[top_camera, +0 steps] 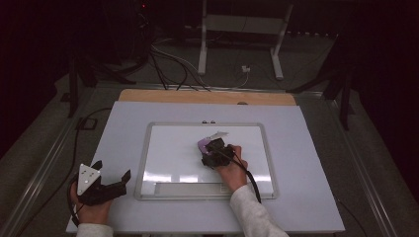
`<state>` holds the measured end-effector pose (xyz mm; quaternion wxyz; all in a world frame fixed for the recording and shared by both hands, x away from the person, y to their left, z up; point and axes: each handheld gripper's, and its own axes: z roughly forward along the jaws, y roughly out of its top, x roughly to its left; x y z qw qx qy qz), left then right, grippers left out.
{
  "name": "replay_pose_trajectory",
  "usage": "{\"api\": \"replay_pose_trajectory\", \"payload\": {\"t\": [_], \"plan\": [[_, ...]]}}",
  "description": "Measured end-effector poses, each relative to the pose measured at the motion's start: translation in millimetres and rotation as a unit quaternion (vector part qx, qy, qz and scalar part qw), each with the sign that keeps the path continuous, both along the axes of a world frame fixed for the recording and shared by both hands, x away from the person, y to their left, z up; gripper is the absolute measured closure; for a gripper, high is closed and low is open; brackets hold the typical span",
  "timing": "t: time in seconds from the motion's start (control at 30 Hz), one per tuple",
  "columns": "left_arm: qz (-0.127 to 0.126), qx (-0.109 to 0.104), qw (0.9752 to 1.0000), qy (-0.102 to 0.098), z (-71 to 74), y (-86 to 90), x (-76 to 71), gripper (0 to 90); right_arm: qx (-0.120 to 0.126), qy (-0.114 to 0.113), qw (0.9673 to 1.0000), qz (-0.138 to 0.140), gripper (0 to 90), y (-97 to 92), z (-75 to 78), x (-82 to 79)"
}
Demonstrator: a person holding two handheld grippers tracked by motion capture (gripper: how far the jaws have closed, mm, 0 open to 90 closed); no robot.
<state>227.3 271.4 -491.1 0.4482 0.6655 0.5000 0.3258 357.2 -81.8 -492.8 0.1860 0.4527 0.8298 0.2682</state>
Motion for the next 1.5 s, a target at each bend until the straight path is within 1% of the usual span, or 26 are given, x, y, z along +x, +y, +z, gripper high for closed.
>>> {"api": "replay_pose_trajectory", "payload": {"t": [0.03,0.07,0.13,0.23,0.3,0.37,0.47,0.5,0.67,0.73,0.8,0.83,0.87,0.9,0.97,1.03,1.1,1.17,1.2,1.37,1.5], "plan": [[0.000,0.000,1.0000,0.000,0.0,0.6,-0.2,0.6,0.007,0.005,1.0000,-0.001,41.3,-3.0,-0.2,1.8],[0.001,-0.001,1.0000,0.000,0.1,1.1,-0.5,0.6,0.008,0.005,0.9999,-0.010,41.4,-7.9,-0.5,3.9],[0.001,-0.001,1.0000,-0.001,0.2,1.9,-1.1,0.7,0.002,0.002,0.9992,-0.040,41.3,-22.6,-0.3,8.5],[0.001,0.000,1.0000,0.000,0.0,1.7,-1.2,0.6,0.007,0.010,0.9960,-0.089,41.3,-50.9,0.6,11.9],[0.001,0.001,1.0000,0.000,0.2,0.9,-0.9,0.6,0.013,0.011,0.9942,-0.106,41.3,-67.3,1.8,8.4],[0.000,0.002,1.0000,0.000,0.3,-0.6,-0.6,0.6,0.034,0.012,0.9933,-0.110,41.3,-81.1,4.4,0.4],[-0.002,0.007,1.0000,0.002,0.3,-2.7,-0.5,0.7,0.053,0.011,0.9926,-0.109,41.2,-95.9,8.2,-12.3],[-0.002,0.006,1.0000,0.001,0.4,-3.1,-0.7,0.6,0.055,0.009,0.9927,-0.107,41.2,-99.4,8.7,-16.2],[-0.001,0.006,1.0000,0.002,0.4,-2.9,-0.6,0.7,0.048,0.014,0.9941,-0.096,41.1,-107.8,2.1,-29.7],[-0.002,0.006,1.0000,0.002,0.5,-2.9,-0.8,0.6,0.048,0.016,0.9944,-0.093,41.1,-109.6,-1.8,-31.6],[-0.001,0.005,1.0000,0.001,0.5,-2.9,-0.8,0.7,0.053,0.013,0.9943,-0.092,40.9,-110.8,-2.5,-32.7],[-0.001,0.004,1.0000,0.001,0.6,-2.8,-0.8,0.7,0.050,0.012,0.9947,-0.090,40.5,-110.6,-2.2,-33.2],[0.000,0.005,1.0000,0.001,0.6,-2.5,-0.8,0.6,0.045,0.010,0.9955,-0.083,38.0,-110.0,-2.1,-33.7],[0.000,0.005,1.0000,0.001,0.6,-2.4,-0.8,0.7,0.043,0.009,0.9962,-0.075,33.2,-109.2,-2.1,-34.4],[0.000,0.004,1.0000,0.001,0.6,-2.1,-0.8,0.6,0.033,-0.003,0.9972,-0.067,28.5,-107.7,-1.2,-37.8],[0.000,0.004,1.0000,0.000,0.7,-2.1,-0.9,0.7,0.032,-0.020,0.9974,-0.061,25.3,-106.8,1.4,-42.2],[-0.001,0.005,1.0000,0.000,1.0,-2.3,-1.0,0.6,0.034,-0.036,0.9976,-0.049,24.8,-105.4,4.9,-46.6],[-0.001,0.005,1.0000,-0.001,1.3,-2.6,-1.2,0.7,0.030,-0.051,0.9976,-0.035,24.5,-103.2,7.9,-50.2],[-0.001,0.005,1.0000,-0.001,1.2,-2.6,-1.1,0.6,0.033,-0.056,0.9975,-0.030,24.5,-102.3,9.2,-51.9],[-0.001,0.006,1.0000,-0.001,1.3,-2.0,-1.2,0.6,0.031,-0.056,0.9979,-0.013,24.5,-101.2,10.4,-55.7],[-0.001,0.006,1.0000,0.000,0.9,-2.8,-0.9,0.6,0.027,-0.052,0.9983,-0.010,24.7,-101.8,8.4,-56.6]]}}
